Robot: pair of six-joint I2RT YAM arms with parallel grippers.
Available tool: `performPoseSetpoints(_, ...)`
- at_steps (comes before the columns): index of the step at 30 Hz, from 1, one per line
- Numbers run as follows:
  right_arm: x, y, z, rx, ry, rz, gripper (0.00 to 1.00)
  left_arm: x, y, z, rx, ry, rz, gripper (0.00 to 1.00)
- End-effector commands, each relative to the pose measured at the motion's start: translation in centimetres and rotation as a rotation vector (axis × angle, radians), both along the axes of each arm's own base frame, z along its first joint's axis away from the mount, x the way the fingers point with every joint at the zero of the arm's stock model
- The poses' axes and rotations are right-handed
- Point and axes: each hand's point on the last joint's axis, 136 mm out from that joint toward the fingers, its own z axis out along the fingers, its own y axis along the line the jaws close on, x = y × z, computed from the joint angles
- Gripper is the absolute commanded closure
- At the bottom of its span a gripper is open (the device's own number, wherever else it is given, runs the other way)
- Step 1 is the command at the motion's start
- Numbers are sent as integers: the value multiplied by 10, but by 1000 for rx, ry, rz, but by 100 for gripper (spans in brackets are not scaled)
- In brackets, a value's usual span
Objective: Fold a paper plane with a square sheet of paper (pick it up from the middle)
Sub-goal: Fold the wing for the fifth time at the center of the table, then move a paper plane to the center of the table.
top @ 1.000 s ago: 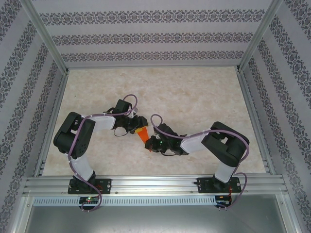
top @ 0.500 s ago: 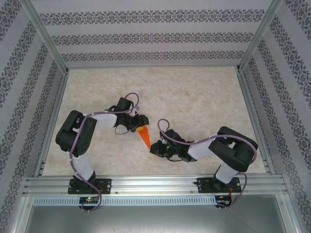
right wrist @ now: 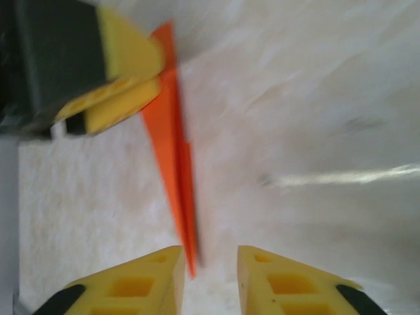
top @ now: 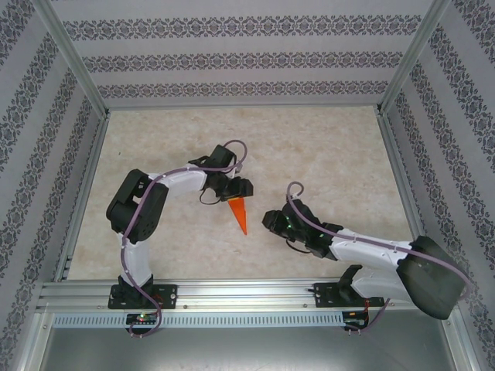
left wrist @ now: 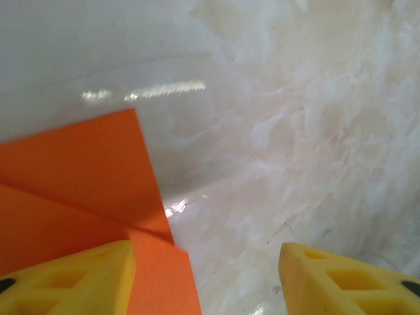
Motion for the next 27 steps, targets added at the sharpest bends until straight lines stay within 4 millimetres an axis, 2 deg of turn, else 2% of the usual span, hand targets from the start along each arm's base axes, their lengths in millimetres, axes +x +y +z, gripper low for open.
performPoseSetpoints(1,6,-39,-12,-132,-11,-92,67,6,22,19,230,-93,-7,35)
performPoseSetpoints(3,11,-47,-5,-145,-30,-117,60,10,28,39,294,-144,25,34)
performPoseSetpoints(5,15,-51,-1,-155,-41,-127,58,5,36,50,372,-172,53,33)
performPoseSetpoints(8,19,-56,-2,-147,-42,-152,53,-7,53,57,479,-191,107,31)
performPoseSetpoints(11,23,-54,-1,-116,-55,-162,47,-22,55,59,500,-190,131,28)
performPoseSetpoints(16,28,-45,1,-106,-58,-130,44,-34,39,50,487,-166,120,20)
performPoseSetpoints(24,34,-30,0,-86,-41,-93,40,-28,19,18,502,-89,95,19)
performPoseSetpoints(27,35,-27,0,-77,-40,-91,40,-27,18,6,526,-60,89,20)
